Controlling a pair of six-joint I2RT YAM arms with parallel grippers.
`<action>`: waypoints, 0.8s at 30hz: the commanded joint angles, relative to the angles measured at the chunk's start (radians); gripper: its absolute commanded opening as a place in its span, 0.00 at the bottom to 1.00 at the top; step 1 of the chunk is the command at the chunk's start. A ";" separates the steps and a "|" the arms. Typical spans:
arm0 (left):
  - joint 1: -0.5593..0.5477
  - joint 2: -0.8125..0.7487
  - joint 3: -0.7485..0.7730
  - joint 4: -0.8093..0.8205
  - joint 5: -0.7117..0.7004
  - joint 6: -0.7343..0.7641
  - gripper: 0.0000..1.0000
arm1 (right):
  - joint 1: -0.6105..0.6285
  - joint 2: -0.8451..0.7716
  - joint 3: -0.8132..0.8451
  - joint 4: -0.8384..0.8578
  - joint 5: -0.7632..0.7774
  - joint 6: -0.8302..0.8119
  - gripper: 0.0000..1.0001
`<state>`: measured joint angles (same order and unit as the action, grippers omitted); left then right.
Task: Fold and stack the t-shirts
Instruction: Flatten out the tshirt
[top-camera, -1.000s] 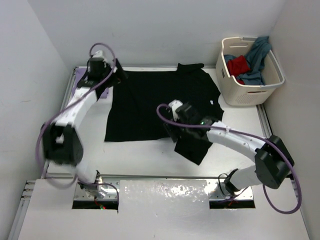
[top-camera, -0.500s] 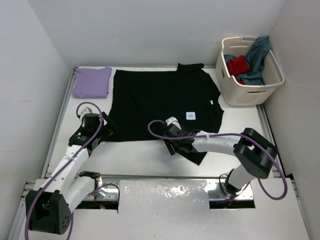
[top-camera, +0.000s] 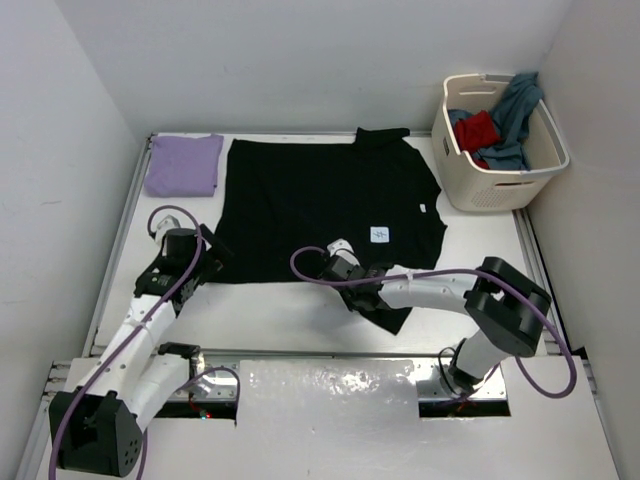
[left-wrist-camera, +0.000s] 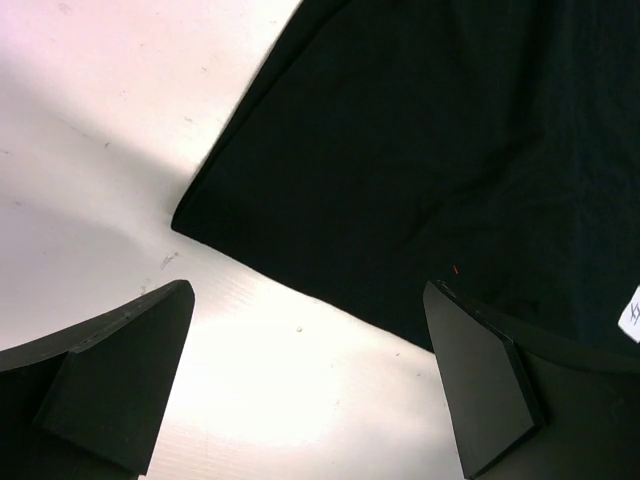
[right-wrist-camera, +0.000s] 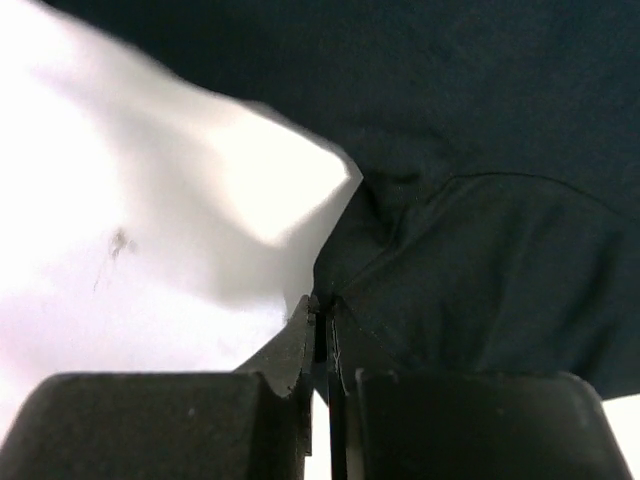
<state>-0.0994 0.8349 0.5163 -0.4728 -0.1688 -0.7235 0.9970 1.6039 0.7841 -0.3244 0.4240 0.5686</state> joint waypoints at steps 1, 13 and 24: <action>-0.005 0.000 0.034 0.003 -0.023 -0.022 1.00 | 0.035 -0.041 0.072 -0.132 0.007 -0.045 0.00; -0.005 0.075 0.030 0.026 -0.032 -0.044 1.00 | 0.127 0.093 0.147 -0.112 -0.103 -0.113 0.50; -0.003 0.181 0.013 0.063 -0.040 -0.056 1.00 | 0.117 -0.202 0.032 -0.059 -0.177 -0.087 0.95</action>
<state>-0.0994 0.9981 0.5163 -0.4553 -0.1928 -0.7662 1.1168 1.4818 0.8482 -0.3927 0.2451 0.4454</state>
